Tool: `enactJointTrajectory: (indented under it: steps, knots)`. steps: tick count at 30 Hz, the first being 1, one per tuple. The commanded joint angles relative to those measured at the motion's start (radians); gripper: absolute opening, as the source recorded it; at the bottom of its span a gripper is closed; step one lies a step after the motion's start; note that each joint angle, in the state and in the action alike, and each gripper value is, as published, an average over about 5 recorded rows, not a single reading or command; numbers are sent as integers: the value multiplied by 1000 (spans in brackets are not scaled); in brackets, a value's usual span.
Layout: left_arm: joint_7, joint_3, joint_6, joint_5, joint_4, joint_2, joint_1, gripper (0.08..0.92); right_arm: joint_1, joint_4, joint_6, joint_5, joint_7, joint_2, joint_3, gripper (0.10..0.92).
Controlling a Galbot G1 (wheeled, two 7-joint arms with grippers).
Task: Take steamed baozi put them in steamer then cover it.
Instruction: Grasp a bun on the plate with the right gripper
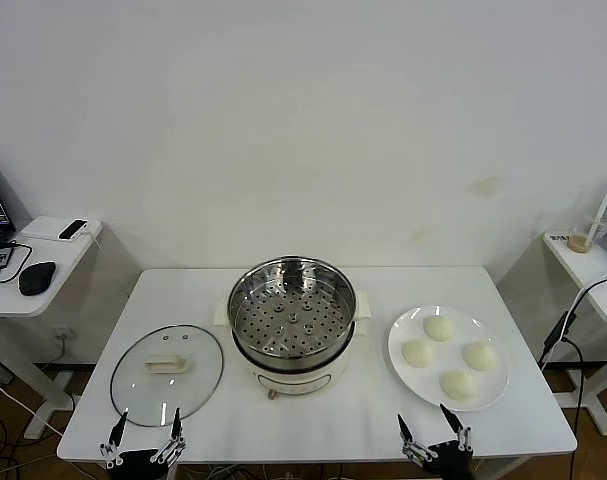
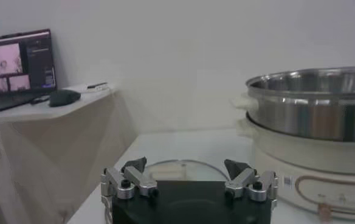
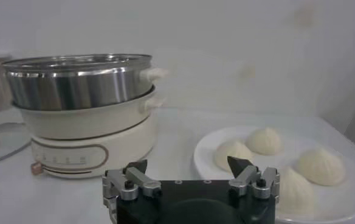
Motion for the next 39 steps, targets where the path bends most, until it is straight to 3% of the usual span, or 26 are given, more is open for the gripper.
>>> enactJointTrajectory:
  steps: [1,9,15,19,26,32,39]
  knots:
    - [2,-14,109,24,-49,16,-1,823,61,3,-73,-78,-2,-29,70,823]
    - [74,-50,174,101,-65,18,-59,823,243,-36,-205,-313,-160,-179,227,823]
    - [101,-54,163,160,-48,29,-84,823,442,-178,-231,-513,-353,-392,248,823]
    - [105,-47,160,184,-38,27,-100,823,621,-328,-200,-621,-486,-527,162,823]
    - [106,-53,158,216,-20,24,-123,823,1009,-582,-122,-635,-744,-729,-186,823]
    - [105,-69,156,225,-14,26,-131,823,1326,-752,-59,-639,-910,-745,-533,823]
    - [107,-91,157,224,-6,20,-138,823,1617,-969,33,-695,-1026,-611,-826,823]
